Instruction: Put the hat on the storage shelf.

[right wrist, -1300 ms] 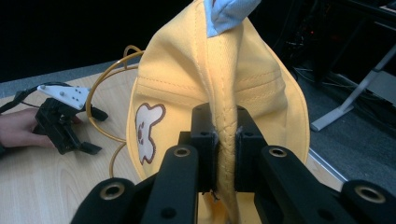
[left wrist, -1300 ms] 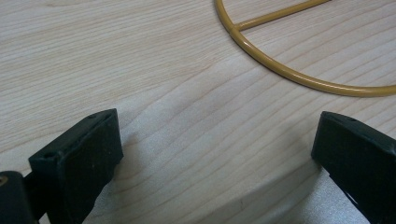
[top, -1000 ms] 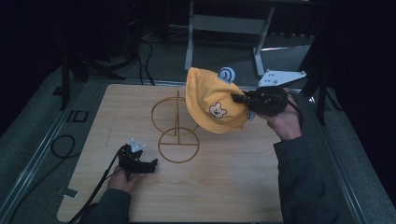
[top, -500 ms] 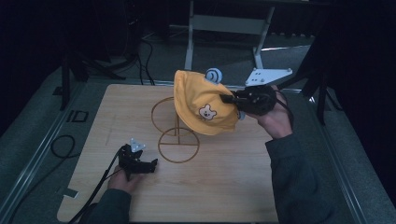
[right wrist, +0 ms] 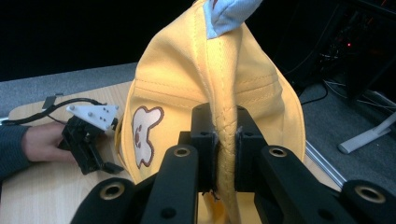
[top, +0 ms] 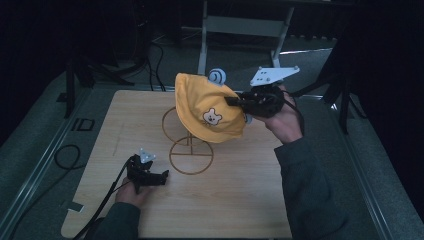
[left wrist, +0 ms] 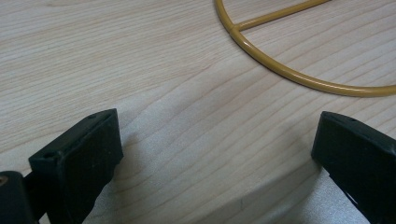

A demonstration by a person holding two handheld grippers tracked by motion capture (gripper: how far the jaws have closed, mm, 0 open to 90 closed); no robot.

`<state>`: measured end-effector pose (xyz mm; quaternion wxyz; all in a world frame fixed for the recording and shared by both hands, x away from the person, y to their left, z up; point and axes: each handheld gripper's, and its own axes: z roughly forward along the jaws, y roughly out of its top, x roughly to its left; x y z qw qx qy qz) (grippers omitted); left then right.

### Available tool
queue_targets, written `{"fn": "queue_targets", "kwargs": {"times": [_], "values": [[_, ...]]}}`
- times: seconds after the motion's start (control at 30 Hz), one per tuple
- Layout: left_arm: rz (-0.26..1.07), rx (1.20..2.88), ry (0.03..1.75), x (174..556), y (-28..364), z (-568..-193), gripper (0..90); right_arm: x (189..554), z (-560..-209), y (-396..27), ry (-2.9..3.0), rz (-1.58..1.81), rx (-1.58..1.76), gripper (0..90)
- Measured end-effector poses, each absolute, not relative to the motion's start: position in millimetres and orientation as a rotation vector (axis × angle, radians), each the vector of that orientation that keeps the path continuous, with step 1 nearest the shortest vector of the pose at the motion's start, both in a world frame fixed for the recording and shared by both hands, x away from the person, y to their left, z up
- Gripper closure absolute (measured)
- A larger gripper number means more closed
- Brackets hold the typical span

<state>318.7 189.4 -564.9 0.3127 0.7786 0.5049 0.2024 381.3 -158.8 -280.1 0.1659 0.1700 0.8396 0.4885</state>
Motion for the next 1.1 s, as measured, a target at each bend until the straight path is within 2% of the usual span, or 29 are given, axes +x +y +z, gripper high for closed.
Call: {"fn": "queue_targets", "kwargs": {"times": [1.1], "values": [[0.535,2.055,1.332,318.8,189.5,-564.8,1.9,403.5,-275.9,-119.2,2.438,1.339,0.483,81.7]]}}
